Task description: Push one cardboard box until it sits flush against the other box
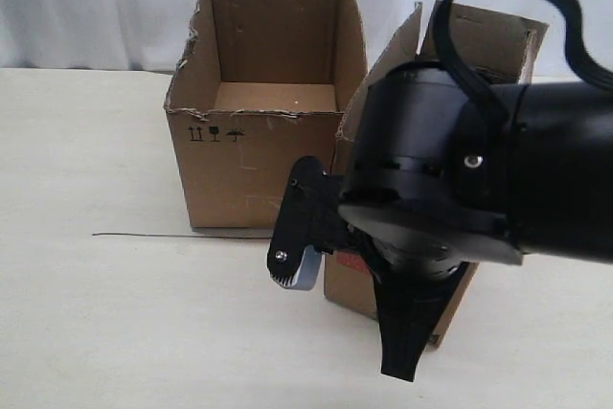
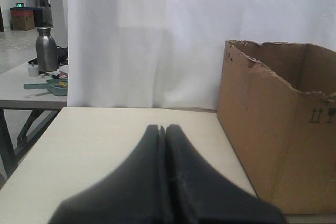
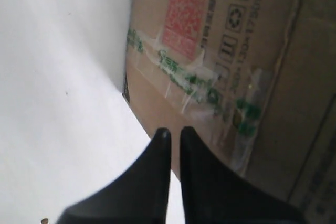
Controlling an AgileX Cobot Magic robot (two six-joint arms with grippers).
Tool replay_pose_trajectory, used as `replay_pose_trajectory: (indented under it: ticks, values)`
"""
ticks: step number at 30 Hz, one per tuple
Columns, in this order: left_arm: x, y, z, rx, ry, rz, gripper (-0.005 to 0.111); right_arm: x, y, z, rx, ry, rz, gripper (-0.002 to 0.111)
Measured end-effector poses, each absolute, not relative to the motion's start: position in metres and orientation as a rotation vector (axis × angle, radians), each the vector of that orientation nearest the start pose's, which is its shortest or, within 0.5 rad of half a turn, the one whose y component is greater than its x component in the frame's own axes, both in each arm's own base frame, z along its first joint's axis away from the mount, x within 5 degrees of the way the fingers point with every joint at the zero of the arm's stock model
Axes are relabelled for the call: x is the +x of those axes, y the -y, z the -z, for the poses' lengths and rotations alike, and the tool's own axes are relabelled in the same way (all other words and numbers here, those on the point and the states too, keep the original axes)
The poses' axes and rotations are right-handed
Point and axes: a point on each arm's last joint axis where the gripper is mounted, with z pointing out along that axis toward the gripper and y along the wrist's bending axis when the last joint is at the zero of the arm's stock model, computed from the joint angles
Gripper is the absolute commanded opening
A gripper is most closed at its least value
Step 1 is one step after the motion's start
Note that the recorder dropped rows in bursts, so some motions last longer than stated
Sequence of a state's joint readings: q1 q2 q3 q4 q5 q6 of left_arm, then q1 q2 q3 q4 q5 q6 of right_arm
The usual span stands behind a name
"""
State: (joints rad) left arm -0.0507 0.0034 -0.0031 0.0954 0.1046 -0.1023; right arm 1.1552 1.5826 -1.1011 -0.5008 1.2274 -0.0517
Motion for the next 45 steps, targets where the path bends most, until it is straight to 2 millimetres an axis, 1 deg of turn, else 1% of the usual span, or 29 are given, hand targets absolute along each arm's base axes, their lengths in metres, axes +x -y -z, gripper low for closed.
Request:
replay_pose_trajectory:
  ticks: [5,16,26,37,42,45]
  values:
    - [0.057,0.002,-0.205,0.027,-1.588,0.037,0.0,0.155,-0.24,-0.247,-1.821,-2.179,0.675,0.005]
    - [0.057,0.002,-0.205,0.027,-1.588,0.037,0.0,0.167,-0.239,-0.255,-1.735,-2.07,0.816,0.005]
    - [0.057,0.002,-0.205,0.027,-1.588,0.037,0.0,0.172,-0.238,-0.258,-1.689,-2.016,0.881,0.005]
    - [0.057,0.002,-0.205,0.027,-1.588,0.037,0.0,0.175,-0.238,-0.261,-1.664,-1.978,0.914,0.005]
    - [0.057,0.002,-0.205,0.027,-1.588,0.037,0.0,0.177,-0.237,-0.261,-1.643,-1.978,0.921,0.005]
    - [0.057,0.002,-0.205,0.027,-1.588,0.037,0.0,0.181,-0.234,-0.261,-1.623,-1.999,0.927,0.005]
